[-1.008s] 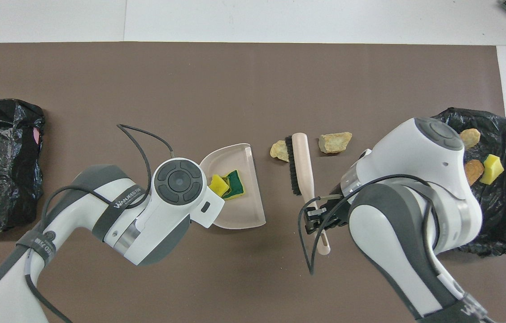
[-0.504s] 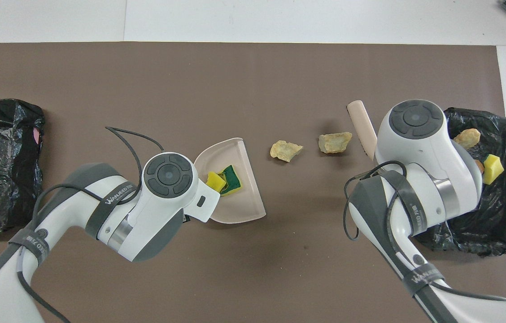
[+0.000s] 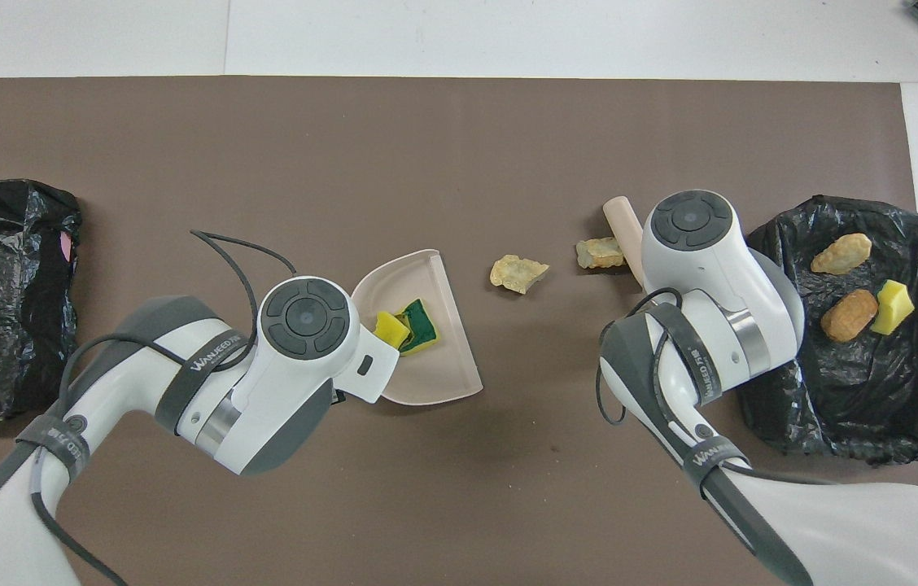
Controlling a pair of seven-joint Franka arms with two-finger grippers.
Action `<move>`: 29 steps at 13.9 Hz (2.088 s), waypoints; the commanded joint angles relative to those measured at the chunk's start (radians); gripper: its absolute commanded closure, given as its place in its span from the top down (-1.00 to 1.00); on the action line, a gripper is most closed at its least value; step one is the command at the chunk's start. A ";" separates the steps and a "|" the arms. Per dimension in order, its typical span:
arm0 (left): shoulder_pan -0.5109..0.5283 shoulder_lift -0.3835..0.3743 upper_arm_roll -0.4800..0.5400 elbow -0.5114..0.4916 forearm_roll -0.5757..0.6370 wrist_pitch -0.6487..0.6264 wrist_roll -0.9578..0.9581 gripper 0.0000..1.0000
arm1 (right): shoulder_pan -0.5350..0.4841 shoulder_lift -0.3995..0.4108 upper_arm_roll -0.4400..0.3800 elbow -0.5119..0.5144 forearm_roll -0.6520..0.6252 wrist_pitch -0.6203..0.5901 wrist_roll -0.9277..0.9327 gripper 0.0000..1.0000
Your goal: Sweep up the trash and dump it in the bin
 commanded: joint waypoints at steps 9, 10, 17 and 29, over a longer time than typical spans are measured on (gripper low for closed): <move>0.010 -0.041 0.001 -0.056 -0.007 0.019 -0.004 -1.00 | 0.182 0.003 0.013 -0.017 0.352 -0.008 -0.012 -1.00; 0.010 -0.041 0.001 -0.057 -0.007 0.021 -0.001 -1.00 | 0.193 0.002 0.013 -0.017 0.392 -0.001 -0.012 -1.00; 0.010 -0.041 -0.001 -0.057 -0.007 0.022 0.003 -1.00 | 0.229 -0.008 0.013 -0.019 0.700 -0.020 -0.072 -1.00; 0.033 -0.032 0.007 -0.049 -0.007 0.050 0.137 -1.00 | 0.221 -0.116 0.005 -0.012 0.403 -0.089 -0.016 -1.00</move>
